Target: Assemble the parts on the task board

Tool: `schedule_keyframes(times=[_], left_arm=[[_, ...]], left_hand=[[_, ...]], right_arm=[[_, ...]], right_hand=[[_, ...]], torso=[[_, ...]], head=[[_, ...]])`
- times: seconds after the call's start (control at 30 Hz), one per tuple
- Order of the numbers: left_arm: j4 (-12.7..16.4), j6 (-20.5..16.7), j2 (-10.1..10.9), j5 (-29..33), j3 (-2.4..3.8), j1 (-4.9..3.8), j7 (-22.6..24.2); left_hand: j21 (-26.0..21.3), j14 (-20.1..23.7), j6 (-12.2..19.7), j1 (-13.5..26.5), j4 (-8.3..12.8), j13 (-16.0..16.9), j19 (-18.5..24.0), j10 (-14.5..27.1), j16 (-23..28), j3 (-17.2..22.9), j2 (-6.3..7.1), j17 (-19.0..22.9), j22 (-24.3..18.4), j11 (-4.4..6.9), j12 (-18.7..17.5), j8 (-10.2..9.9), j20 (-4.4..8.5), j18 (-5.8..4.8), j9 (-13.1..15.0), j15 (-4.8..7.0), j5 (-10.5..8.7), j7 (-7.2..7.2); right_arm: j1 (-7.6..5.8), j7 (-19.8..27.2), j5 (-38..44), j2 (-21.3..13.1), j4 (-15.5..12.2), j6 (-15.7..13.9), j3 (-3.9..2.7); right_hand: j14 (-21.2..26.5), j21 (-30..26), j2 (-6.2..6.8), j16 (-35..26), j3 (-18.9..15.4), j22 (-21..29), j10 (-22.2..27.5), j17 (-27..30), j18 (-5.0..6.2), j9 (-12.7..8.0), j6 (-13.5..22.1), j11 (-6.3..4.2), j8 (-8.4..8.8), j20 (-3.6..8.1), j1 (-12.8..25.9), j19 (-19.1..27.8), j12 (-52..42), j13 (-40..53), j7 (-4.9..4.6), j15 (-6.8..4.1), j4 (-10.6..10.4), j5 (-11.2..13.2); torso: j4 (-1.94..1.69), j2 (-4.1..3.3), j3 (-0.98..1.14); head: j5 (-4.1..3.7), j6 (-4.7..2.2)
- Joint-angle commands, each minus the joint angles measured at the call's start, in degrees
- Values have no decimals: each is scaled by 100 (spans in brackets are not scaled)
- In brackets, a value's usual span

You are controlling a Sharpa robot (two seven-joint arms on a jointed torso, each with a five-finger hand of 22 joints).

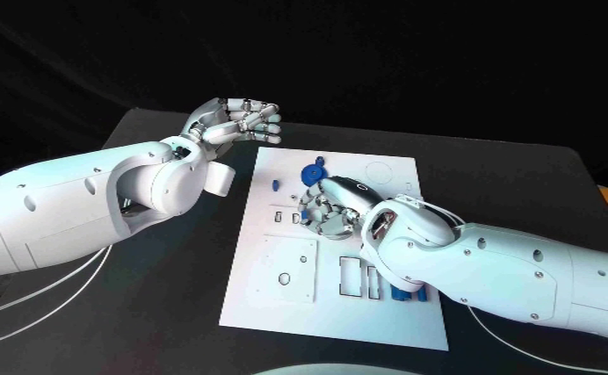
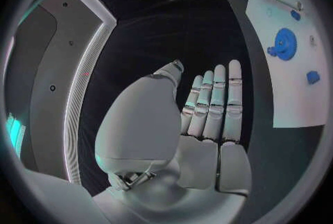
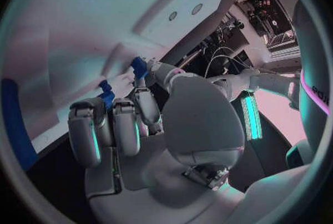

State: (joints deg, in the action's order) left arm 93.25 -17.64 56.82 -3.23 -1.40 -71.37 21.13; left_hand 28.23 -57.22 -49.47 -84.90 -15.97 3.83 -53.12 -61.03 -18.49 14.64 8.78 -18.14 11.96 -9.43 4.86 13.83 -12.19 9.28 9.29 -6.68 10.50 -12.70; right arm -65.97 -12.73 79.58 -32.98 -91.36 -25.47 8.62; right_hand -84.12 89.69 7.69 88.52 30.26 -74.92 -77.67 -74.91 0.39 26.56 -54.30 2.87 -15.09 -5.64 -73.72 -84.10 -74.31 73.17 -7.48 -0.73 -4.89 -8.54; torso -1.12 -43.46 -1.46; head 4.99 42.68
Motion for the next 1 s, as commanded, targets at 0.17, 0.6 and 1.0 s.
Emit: schedule_keyframes(times=[0.17, 0.6, 1.0], left_arm=[[9, 102, -3, 16, 4, -3, 20], [0, 102, 2, 16, 4, -3, 16], [-10, 106, 7, 16, 4, -3, 13]], left_hand=[[27, 45, 13, 7, 9, 7, 31, -20, 21, 33, -6, -7, 9, -11, -30, -27, 8, 98, -3, -11, -28, -2], [40, 55, 11, 11, 7, 7, 49, -26, 33, 50, -2, -29, 13, -14, -43, -33, 3, 99, -3, -14, -30, -5], [40, 55, 11, 11, 7, 7, 49, -26, 33, 50, -2, -29, 13, -14, -43, -33, 3, 99, -3, -14, -30, -5]], right_arm=[[18, -35, 107, 3, 21, 187, 16], [18, -7, 116, 15, 16, 207, 17], [18, 9, 123, 13, 22, 215, 17]], right_hand=[[-494, 31, 20, -14, -42, -1508, 46, -1100, -39, -20, 40, 12, 5, 37, 47, -590, 58, -28, -28, -22, -2, 42], [-483, -9, 112, -34, -48, -1477, 129, -1057, -26, -80, 239, 71, 95, 4, 99, -557, 141, -102, -102, 24, -14, 90], [-478, -35, 151, -42, -48, -1457, 169, -1040, -18, -114, 329, 105, 146, -19, 115, -535, 175, -134, -139, 52, -20, 103]], torso=[[3, -2, -1], [0, -1, -1], [0, -4, 1]], head=[[-6, 3], [-11, 5], [-17, 12]])
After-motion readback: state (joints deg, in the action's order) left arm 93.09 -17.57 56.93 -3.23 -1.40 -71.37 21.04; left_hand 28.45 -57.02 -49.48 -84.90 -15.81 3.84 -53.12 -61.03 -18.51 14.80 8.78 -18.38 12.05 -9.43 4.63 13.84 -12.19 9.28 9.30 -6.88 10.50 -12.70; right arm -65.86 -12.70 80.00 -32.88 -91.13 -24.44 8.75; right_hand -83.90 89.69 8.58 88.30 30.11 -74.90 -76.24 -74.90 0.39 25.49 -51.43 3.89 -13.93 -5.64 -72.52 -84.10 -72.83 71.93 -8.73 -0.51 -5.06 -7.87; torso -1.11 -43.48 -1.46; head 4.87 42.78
